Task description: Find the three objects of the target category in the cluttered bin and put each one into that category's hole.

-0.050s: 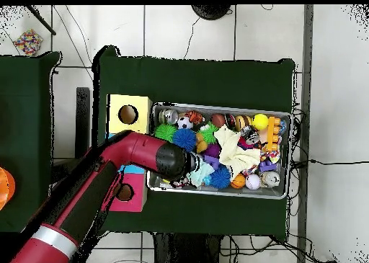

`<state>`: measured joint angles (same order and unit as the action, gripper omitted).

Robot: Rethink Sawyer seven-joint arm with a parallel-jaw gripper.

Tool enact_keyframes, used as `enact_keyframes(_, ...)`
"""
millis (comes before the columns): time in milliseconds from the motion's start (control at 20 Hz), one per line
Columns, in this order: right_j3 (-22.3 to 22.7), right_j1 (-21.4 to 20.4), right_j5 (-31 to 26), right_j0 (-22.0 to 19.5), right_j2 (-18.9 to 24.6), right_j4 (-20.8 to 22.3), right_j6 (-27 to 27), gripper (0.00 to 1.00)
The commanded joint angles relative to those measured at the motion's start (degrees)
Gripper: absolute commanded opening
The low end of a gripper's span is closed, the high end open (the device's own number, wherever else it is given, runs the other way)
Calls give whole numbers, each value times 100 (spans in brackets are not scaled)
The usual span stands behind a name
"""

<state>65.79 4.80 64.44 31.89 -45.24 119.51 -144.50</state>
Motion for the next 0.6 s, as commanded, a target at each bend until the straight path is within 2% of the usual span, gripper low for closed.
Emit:
enact_keyframes(50, -7, -210, 654, -514, 1101, -672, -1309, 100)
enact_keyframes(300, -12, -241, 587, -632, 1201, -841, -1251, 100)
enact_keyframes(350, 12, -338, 552, -730, 1308, -1030, -1228, 100)
enact_keyframes(600, 154, -504, 391, -907, 1513, -1362, -768, 100)
